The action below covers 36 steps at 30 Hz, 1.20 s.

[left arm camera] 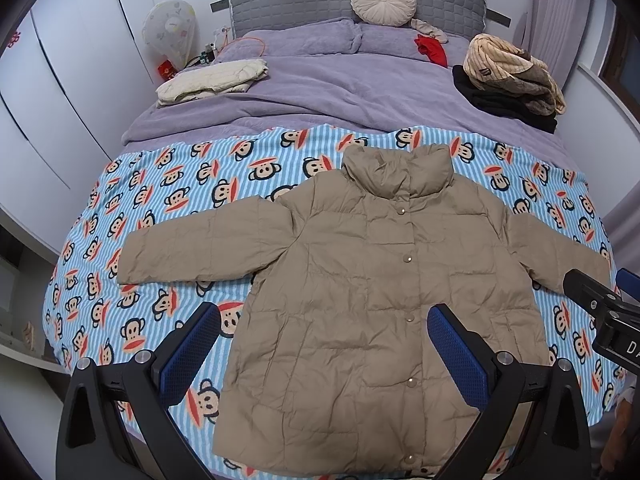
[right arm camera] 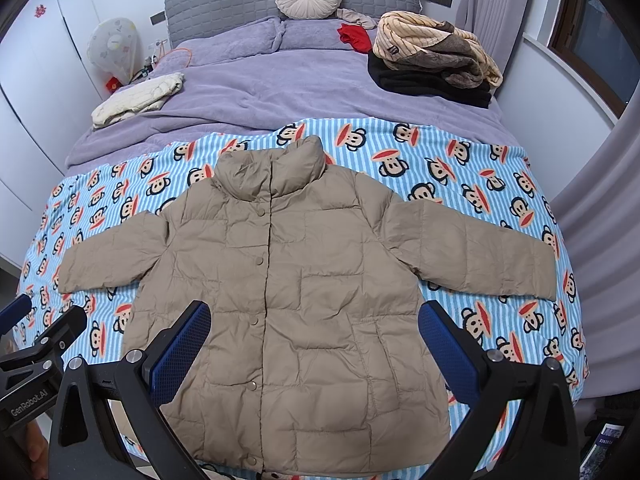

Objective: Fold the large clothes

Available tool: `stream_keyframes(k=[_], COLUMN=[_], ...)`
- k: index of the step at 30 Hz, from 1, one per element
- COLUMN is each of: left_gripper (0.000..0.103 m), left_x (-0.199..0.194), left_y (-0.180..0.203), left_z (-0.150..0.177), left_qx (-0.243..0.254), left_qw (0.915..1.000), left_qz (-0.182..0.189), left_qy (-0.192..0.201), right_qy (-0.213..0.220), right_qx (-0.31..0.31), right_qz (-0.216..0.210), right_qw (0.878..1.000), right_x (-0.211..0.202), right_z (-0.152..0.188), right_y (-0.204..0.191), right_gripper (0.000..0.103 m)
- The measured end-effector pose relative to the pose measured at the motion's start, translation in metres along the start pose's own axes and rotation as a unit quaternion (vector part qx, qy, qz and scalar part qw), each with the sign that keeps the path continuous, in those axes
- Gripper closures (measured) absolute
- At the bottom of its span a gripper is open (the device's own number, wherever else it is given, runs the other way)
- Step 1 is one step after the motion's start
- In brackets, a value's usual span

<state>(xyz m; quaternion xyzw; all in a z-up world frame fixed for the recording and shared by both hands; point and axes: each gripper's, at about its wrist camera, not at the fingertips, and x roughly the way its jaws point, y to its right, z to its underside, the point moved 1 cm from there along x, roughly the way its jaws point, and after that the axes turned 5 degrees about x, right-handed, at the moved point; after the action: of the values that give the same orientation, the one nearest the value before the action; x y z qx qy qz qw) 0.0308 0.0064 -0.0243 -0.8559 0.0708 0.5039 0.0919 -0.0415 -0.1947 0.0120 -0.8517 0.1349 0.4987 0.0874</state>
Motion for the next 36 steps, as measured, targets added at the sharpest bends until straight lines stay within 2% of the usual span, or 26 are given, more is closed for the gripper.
stream_keyframes(k=[36], left_gripper=[0.0], left_x=[-0.0008], left_y=[0.0022], left_z=[-0.0035], left_qx=[0.0], left_qw=[1.0], left_qz=[0.0], left_qy=[-0.001], right_qy=[-0.002], right_qx=[0.0], right_qz=[-0.001], right_qw=[1.0], right_x=[-0.0009], right_z=[-0.0003], right_y=[0.001], right_gripper=[0.0])
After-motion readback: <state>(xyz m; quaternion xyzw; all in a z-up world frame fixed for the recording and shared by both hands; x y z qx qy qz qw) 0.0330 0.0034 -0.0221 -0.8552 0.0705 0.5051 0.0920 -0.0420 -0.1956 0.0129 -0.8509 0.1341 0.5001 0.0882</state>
